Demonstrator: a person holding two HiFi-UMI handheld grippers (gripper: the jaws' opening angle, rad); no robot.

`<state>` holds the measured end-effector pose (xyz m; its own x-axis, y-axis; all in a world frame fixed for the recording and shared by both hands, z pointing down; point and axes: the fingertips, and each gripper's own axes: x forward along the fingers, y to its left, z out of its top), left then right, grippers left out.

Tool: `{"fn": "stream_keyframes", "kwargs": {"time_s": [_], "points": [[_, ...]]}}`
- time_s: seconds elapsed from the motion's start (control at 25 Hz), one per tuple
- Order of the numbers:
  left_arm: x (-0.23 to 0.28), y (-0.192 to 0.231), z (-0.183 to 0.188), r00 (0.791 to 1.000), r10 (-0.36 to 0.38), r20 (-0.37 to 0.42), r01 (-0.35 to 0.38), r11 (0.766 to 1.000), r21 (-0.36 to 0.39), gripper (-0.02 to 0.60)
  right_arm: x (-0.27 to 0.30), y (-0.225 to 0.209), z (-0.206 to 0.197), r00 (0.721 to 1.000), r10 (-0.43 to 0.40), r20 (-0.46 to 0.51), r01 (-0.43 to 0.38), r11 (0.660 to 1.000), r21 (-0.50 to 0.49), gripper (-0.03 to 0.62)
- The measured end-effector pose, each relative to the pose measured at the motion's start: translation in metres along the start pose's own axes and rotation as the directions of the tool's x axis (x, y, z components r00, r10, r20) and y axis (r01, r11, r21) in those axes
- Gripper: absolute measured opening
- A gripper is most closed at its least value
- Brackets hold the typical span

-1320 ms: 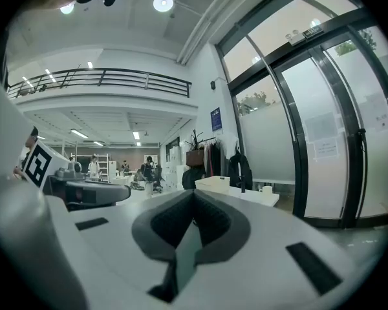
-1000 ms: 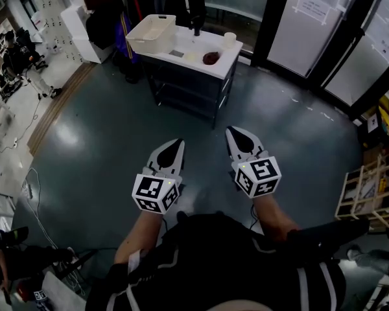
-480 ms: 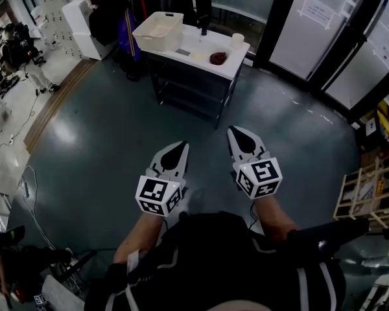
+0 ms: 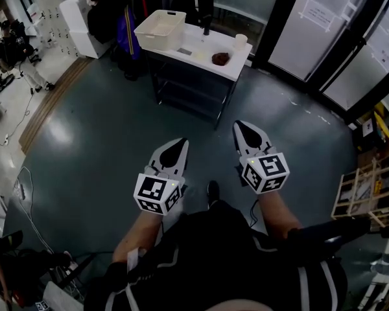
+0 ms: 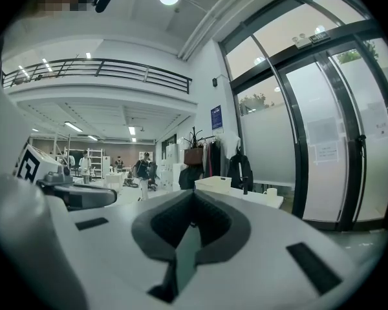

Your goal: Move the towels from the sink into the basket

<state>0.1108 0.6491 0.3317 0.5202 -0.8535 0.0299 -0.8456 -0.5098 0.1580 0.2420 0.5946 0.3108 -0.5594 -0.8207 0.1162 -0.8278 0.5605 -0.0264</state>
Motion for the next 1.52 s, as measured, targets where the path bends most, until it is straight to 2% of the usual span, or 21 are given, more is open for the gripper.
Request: {"fn": "stream_keyframes", "kwargs": {"time_s": [0.32,0.96,1.24,1.52], "points": [[0.047,0.030,0.009,0.999,0.037,-0.018,-0.037,0.999,0.011,0.002,0.052,-0.035,0.020,0.998,0.026,0.051,-0.027,1.000,0.012,0.003],[0.184,0.080,0.033,0.994,0.101,-0.051,-0.101,0.995,0.003,0.002,0.160,-0.126,0.032,0.994,0.104,0.022,-0.105,0.994,0.028,0.003],[0.241,0.092,0.035,0.990,0.129,-0.057,-0.126,0.991,0.039,0.002,0.196,-0.171,0.032,0.991,0.131,0.035,-0.132,0.991,0.030,0.003],[0.279,0.109,0.027,0.981,0.184,-0.068,-0.183,0.983,0.020,0.002,0.226,-0.209,0.028,0.984,0.175,0.030,-0.176,0.984,0.034,0.003]]}}
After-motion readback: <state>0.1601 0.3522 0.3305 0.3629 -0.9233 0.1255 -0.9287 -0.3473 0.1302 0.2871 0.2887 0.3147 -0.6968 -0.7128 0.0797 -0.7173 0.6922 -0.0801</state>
